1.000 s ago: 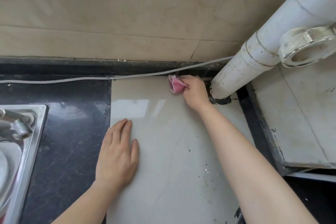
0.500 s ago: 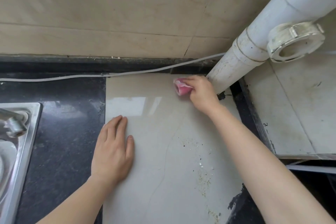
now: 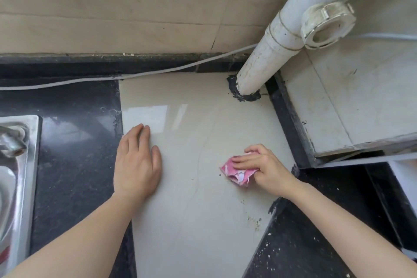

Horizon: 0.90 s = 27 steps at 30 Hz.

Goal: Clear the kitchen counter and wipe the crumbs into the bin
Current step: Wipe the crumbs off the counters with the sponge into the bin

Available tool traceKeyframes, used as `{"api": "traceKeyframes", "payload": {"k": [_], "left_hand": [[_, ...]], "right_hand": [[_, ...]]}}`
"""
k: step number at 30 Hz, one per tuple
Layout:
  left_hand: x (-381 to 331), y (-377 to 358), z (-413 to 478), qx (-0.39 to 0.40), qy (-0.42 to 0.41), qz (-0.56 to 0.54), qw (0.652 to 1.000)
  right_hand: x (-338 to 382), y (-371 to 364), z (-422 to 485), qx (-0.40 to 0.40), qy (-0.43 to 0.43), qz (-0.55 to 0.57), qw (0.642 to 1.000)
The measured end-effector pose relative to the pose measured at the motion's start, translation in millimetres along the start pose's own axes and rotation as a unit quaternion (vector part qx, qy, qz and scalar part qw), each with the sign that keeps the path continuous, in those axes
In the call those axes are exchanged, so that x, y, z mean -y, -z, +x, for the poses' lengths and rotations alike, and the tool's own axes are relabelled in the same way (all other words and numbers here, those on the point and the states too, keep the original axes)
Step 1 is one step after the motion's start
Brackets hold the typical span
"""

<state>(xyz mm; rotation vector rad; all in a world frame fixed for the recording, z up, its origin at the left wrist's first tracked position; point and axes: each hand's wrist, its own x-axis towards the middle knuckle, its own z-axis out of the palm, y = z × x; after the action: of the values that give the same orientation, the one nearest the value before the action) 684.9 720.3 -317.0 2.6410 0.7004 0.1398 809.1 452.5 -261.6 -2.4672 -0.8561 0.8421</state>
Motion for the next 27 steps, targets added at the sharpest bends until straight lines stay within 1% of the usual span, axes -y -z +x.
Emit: {"api": "traceKeyframes", "payload": {"k": [2, 3, 5, 6, 8, 10, 12, 14, 17, 20, 22, 23, 24, 25, 27], "left_hand": [[1, 0, 0, -0.002, -0.006, 0.002, 1.000], [1, 0, 0, -0.003, -0.009, 0.003, 1.000], [2, -1, 0, -0.006, -0.015, 0.001, 1.000], [3, -2, 0, -0.009, -0.016, -0.002, 1.000], [4, -2, 0, -0.016, -0.015, -0.006, 1.000], [4, -4, 0, -0.020, -0.019, -0.007, 1.000], [5, -5, 0, -0.024, -0.022, -0.009, 0.999], [6, -6, -1, -0.025, -0.025, -0.009, 0.999], [6, -6, -1, -0.030, -0.027, -0.011, 0.999], [5, -6, -2, -0.038, -0.034, -0.009, 0.999], [5, -6, -3, -0.038, -0.037, -0.007, 0.999], [5, -6, -2, -0.038, -0.037, -0.007, 0.999], [4, -6, -3, -0.036, -0.036, -0.008, 0.999], [5, -6, -2, -0.035, -0.034, -0.009, 0.999], [4, -5, -3, -0.032, -0.034, -0.009, 0.999]], "right_hand": [[15, 12, 7, -0.046, -0.061, 0.103, 0.992], [25, 18, 18, -0.077, -0.062, 0.132, 0.986], [43, 23, 51, -0.127, -0.022, 0.127, 0.983], [48, 20, 73, -0.155, -0.021, 0.116, 0.981], [56, 9, 110, -0.206, -0.066, 0.115, 0.970], [63, -8, 131, -0.227, -0.086, 0.107, 0.964], [68, -23, 129, -0.205, -0.055, 0.104, 0.972], [68, -36, 106, -0.158, -0.011, 0.108, 0.981], [54, -46, 52, -0.088, 0.001, 0.122, 0.989], [36, -44, -8, -0.005, -0.030, 0.092, 0.995], [29, -36, -39, 0.069, -0.085, 0.088, 0.990], [28, -31, -47, 0.090, -0.107, 0.109, 0.984], [30, -26, -51, 0.089, -0.123, 0.142, 0.978], [35, -21, -48, 0.066, -0.125, 0.170, 0.975], [52, -16, -27, 0.008, -0.093, 0.174, 0.980]]}}
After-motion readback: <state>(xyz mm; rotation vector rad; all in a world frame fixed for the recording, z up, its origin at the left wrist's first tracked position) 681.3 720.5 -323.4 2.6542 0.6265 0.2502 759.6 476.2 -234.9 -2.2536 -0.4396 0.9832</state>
